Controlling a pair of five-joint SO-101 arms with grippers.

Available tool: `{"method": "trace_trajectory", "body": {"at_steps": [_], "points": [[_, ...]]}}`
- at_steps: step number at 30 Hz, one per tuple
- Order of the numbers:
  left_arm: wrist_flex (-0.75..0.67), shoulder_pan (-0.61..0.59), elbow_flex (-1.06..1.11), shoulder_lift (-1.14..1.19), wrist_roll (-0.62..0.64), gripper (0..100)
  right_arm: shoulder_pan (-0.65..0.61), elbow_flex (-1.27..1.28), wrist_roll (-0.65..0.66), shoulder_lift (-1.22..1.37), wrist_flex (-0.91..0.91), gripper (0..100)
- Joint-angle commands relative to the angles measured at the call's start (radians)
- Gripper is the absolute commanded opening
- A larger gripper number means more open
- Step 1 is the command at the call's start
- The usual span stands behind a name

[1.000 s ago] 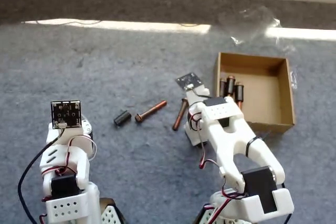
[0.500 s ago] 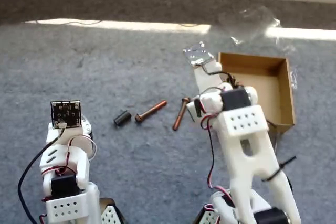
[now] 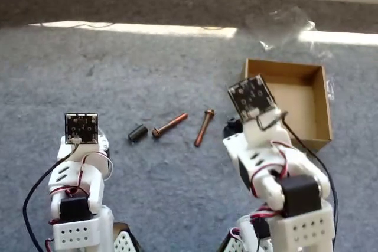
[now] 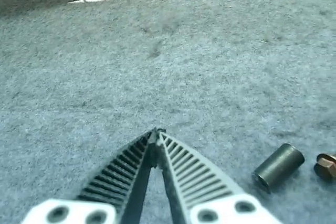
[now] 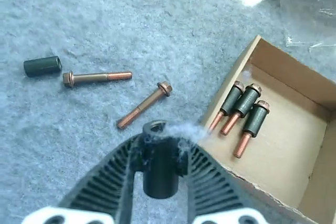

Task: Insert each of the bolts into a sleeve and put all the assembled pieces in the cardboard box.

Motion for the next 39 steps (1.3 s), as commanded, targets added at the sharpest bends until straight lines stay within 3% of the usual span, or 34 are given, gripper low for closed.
{"method": "trace_trajectory", "body": {"at_steps": [1,6,19,30,34,39], "points": [[-0.017,0.015,0.004,-0.016,-0.006,0,0.073,0.064,-0.011,-0.110,-0.048,0.5],[-0.017,0.016,0.004,-0.016,-0.005,0,0.145,0.252,-0.011,-0.211,-0.170,0.5],[-0.023,0.033,0.016,-0.016,-0.006,0,0.148,0.653,-0.123,-0.360,-0.443,0.5],[-0.014,0.090,-0.022,-0.013,-0.008,0,0.151,0.786,-0.203,-0.584,-0.443,0.5],[0.081,0.107,-0.094,-0.012,-0.068,0,0.203,0.809,-0.203,-0.628,-0.443,0.5],[0.170,0.226,-0.156,-0.010,-0.141,0,0.225,0.814,-0.255,-0.622,-0.443,0.5]]}}
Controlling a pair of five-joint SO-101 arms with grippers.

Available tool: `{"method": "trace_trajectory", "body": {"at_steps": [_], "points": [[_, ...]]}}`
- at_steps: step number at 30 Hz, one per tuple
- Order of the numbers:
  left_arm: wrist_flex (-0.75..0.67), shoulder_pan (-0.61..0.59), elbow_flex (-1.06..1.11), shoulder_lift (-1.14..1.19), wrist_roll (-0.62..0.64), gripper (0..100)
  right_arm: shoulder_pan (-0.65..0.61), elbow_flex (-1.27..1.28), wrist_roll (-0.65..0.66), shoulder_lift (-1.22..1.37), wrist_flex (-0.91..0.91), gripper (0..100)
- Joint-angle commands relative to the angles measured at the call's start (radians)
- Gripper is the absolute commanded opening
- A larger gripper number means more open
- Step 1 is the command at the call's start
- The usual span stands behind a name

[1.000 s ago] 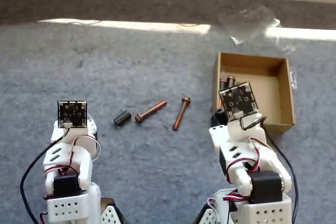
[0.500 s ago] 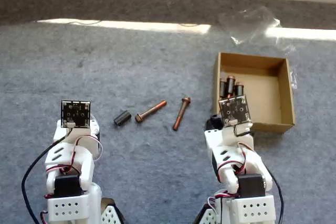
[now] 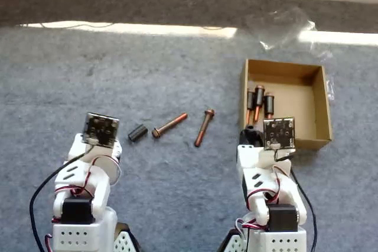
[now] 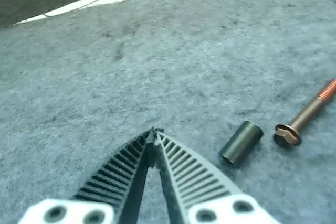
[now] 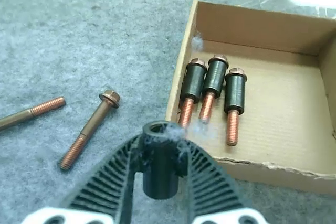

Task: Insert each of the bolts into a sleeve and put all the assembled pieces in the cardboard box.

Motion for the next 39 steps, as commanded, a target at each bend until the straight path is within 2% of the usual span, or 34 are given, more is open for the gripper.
{"method": "trace_trajectory", "body": {"at_steps": [1,12,15,17,23,28,39], "points": [[0.072,0.124,-0.104,-0.012,-0.051,0,0.018,-0.010,-0.025,-0.015,-0.031,0.5],[0.226,0.194,-0.232,-0.010,-0.101,0,0.019,-0.013,-0.029,-0.015,-0.031,0.5],[0.272,0.234,-0.308,0.048,-0.101,0,0.021,-0.018,-0.091,-0.015,-0.031,0.5],[0.285,0.265,-0.375,0.156,-0.101,0,0.019,-0.018,-0.137,-0.015,-0.031,0.5],[0.282,0.363,-0.619,0.616,-0.103,0,0.015,-0.013,-0.135,-0.015,-0.039,0.5],[0.284,0.455,-0.788,0.940,-0.100,0,0.019,0.021,-0.133,-0.015,-0.140,0.5],[0.285,0.579,-1.116,1.440,-0.077,0,0.021,0.068,-0.072,-0.015,-0.185,0.5]]}}
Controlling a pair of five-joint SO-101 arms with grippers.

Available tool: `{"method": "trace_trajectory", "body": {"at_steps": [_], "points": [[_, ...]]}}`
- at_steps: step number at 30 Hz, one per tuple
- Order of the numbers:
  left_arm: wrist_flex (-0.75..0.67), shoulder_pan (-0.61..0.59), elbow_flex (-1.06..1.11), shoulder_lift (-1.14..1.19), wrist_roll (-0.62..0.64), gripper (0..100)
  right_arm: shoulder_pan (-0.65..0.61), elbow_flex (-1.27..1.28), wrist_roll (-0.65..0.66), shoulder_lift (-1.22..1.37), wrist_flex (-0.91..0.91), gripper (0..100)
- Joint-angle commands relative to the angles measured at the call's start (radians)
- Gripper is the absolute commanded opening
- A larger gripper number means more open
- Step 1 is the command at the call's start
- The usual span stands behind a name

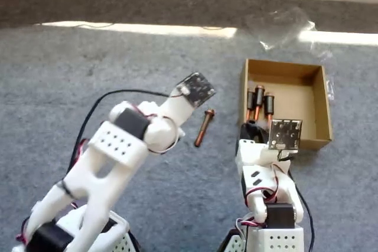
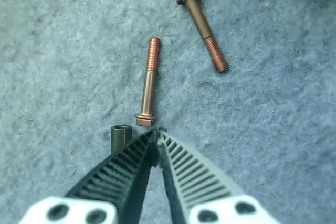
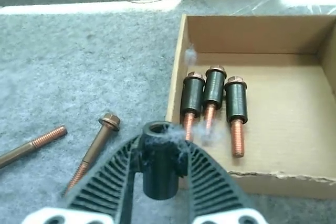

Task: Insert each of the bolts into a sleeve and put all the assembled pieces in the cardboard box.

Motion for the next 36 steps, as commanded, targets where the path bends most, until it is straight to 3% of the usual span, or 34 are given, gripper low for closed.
{"method": "trace_trajectory", "body": {"at_steps": [1,11,18,28,33,36], "points": [[0.003,0.045,-0.168,0.185,0.049,0,0.016,-0.012,0.025,-0.010,-0.041,0.5],[0.003,0.117,-0.522,0.588,0.272,0,0.093,-0.013,0.025,-0.010,-0.044,0.5],[0.015,0.116,-0.771,0.835,0.325,0,0.096,-0.013,0.025,-0.010,-0.044,0.5],[0.258,0.096,-1.221,1.178,0.387,1,0.096,-0.013,0.025,-0.010,-0.044,0.5],[0.417,0.099,-1.446,1.300,0.390,10,0.096,-0.013,0.025,-0.010,-0.044,0.5],[0.468,0.093,-1.546,1.360,0.390,10,0.096,-0.013,0.025,-0.010,-0.044,0.5]]}}
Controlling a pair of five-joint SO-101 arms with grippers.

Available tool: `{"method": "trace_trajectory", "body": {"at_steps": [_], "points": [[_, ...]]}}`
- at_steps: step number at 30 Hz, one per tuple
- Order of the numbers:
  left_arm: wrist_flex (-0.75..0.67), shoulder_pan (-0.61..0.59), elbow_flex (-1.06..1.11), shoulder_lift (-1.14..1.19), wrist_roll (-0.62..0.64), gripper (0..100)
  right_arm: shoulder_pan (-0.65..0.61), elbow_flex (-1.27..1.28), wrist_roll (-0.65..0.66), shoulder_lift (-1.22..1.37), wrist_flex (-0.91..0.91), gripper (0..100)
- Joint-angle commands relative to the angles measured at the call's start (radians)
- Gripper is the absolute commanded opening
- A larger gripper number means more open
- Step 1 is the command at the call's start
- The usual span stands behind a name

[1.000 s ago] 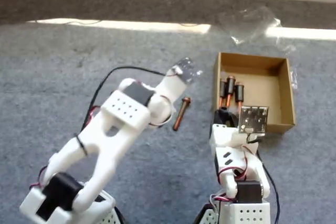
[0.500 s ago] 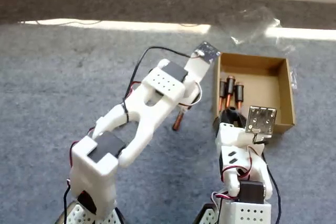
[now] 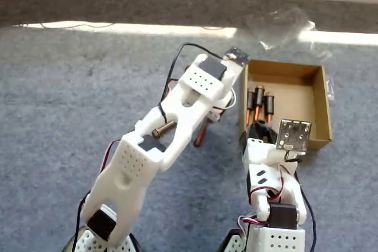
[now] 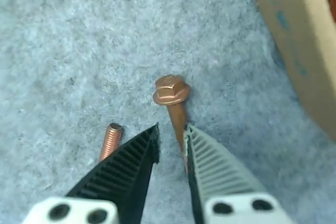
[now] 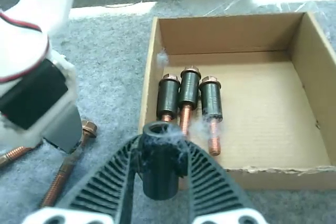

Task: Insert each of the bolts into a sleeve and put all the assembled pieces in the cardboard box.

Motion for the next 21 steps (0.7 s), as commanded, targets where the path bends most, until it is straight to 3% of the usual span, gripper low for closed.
{"method": "trace_trajectory", "body": {"at_steps": [1,21], "points": [[0.077,-0.015,-0.188,0.051,0.008,10,0.012,-0.013,0.021,-0.010,-0.044,0.5],[0.072,-0.068,-0.555,0.409,0.008,10,0.012,-0.015,0.021,-0.010,-0.044,0.5]]}}
